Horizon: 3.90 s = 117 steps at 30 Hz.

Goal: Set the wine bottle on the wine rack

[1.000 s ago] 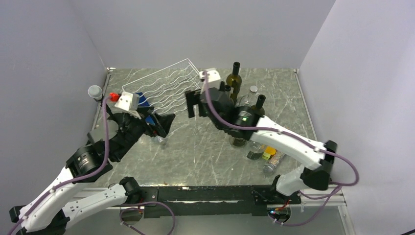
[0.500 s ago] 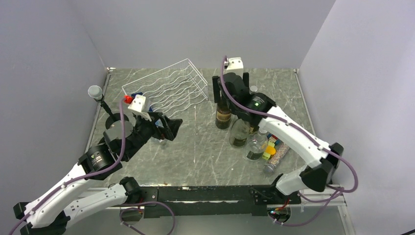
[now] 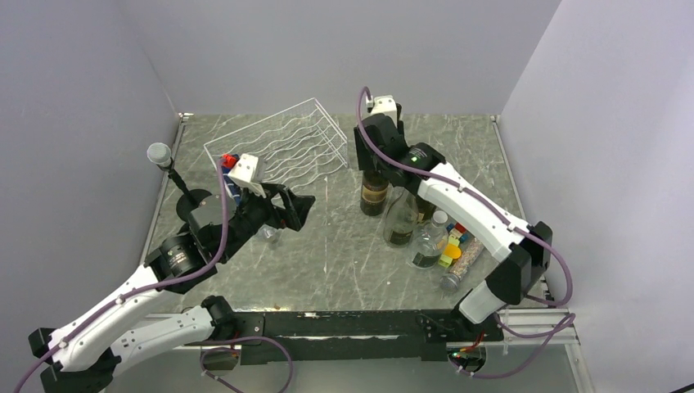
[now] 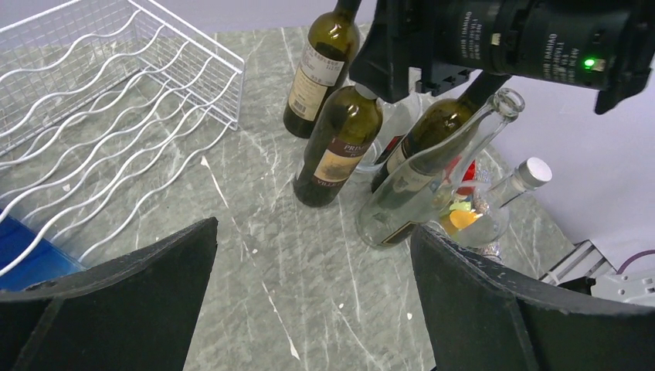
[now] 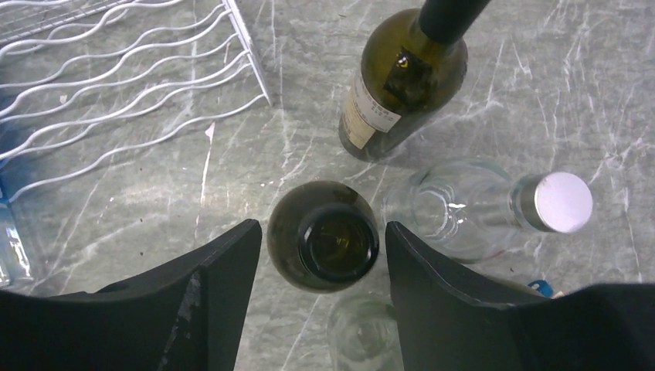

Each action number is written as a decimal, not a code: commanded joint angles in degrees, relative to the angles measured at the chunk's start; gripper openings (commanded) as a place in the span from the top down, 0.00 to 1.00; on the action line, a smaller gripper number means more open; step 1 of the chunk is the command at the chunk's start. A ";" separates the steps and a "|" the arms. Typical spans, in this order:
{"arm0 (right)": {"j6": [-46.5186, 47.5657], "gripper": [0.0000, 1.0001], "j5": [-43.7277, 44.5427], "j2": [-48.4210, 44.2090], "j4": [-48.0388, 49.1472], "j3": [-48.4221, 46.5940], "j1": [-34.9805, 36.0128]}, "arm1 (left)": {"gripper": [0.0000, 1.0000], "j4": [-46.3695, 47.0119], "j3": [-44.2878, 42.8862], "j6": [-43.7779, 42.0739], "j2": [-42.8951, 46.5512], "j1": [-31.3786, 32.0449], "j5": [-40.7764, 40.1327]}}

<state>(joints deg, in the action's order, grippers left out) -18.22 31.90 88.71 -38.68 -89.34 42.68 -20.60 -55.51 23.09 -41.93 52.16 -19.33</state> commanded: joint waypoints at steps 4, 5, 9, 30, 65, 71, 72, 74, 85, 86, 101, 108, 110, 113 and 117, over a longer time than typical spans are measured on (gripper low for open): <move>1.42 0.39 -2.11 2.76 1.79 -3.80 -1.52 | 0.01 5.45 -1.91 -2.56 -0.79 -0.04 -0.60; 1.65 0.39 -1.92 3.23 1.77 -3.99 -1.74 | 0.01 5.06 -1.89 -2.50 -1.09 0.02 -1.19; 1.02 0.45 -1.25 4.79 0.71 -5.18 -2.79 | 0.01 4.18 -2.05 -0.98 -1.66 -0.03 -0.90; 1.43 1.00 -9.67 -2.73 -2.36 -8.70 -2.25 | 0.01 11.29 6.57 -0.55 -2.77 0.02 5.87; -8.36 1.00 -51.17 -13.00 -14.72 -17.97 -1.63 | 0.01 49.86 30.59 -9.86 -9.38 -0.04 33.18; -9.24 1.00 -54.83 -16.34 -11.15 -12.29 -1.63 | 0.01 51.47 28.54 -13.91 -13.45 0.00 36.82; -9.35 1.00 -55.12 -16.61 -10.60 -11.54 -1.63 | 0.01 51.79 28.31 -13.98 -13.78 0.01 36.87; -9.52 1.00 -56.71 -17.64 -9.38 -9.38 -1.63 | 0.01 52.79 28.24 -14.16 -13.96 -0.03 37.82; -8.69 1.00 -60.13 -20.06 -5.65 -2.53 -1.63 | 0.99 47.18 26.77 -13.61 -9.07 0.00 35.03; -8.07 1.00 -59.52 -19.99 -6.80 -3.17 -1.63 | 0.99 47.10 27.04 -14.45 -7.90 -0.01 33.52; 0.73 0.02 -46.33 -21.86 -11.19 -5.88 -1.63 | 0.99 33.35 15.91 -46.69 -9.37 -0.03 23.39; 3.32 0.00 -38.03 -22.66 -12.81 -7.50 -1.72 | 0.99 38.03 18.37 -54.17 -8.70 -0.03 19.51; 3.80 0.00 -36.85 -23.50 -12.53 -7.63 -1.72 | 0.99 41.01 19.83 -55.74 -7.41 -0.04 19.51; 4.99 0.00 -35.16 -24.10 -12.90 -8.64 -1.72 | 0.99 45.11 21.31 -60.68 -6.81 -0.04 15.79; 7.48 0.00 -35.16 -22.82 -16.06 -12.81 -1.72 | 0.99 45.94 20.88 -69.43 -9.23 -0.04 11.44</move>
<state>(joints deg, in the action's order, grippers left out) -14.22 -5.63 66.57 -52.29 -96.62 40.93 13.15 -32.67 -36.27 -51.27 52.21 -2.46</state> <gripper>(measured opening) 0.995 0.774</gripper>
